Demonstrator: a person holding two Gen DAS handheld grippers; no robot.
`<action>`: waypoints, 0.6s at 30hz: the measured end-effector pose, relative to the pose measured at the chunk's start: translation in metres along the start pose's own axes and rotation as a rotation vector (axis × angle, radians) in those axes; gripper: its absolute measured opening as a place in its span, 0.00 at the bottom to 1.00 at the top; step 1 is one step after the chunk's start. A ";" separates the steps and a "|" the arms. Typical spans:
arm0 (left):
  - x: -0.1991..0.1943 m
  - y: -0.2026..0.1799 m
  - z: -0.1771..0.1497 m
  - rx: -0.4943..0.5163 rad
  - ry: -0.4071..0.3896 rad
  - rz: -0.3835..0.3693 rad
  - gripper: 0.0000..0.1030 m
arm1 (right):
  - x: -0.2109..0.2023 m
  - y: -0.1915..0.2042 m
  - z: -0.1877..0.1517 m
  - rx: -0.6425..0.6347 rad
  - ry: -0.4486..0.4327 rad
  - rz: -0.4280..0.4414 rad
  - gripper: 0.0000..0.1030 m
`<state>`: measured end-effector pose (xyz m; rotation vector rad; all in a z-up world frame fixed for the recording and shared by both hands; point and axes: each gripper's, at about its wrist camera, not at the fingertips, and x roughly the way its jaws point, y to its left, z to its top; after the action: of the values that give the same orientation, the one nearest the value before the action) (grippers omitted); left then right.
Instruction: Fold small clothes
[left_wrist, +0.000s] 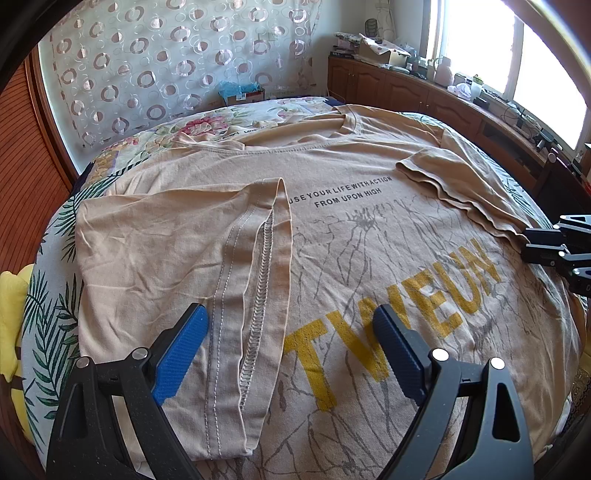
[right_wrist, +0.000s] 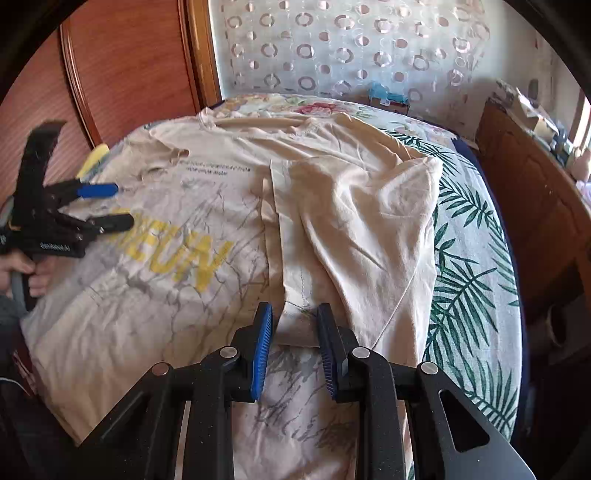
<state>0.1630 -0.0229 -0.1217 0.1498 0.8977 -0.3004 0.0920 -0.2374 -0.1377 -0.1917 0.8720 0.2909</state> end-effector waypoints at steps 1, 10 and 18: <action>0.000 0.000 0.000 0.000 0.000 0.000 0.89 | 0.001 0.002 0.000 -0.012 -0.002 -0.015 0.18; 0.000 0.000 0.000 0.000 0.000 -0.001 0.89 | -0.015 0.004 0.005 -0.007 -0.046 0.058 0.06; 0.000 0.000 0.000 0.000 0.000 -0.001 0.89 | -0.010 0.007 0.004 -0.031 -0.027 0.081 0.06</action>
<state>0.1630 -0.0228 -0.1218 0.1492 0.8980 -0.3011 0.0867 -0.2318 -0.1280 -0.1812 0.8504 0.3814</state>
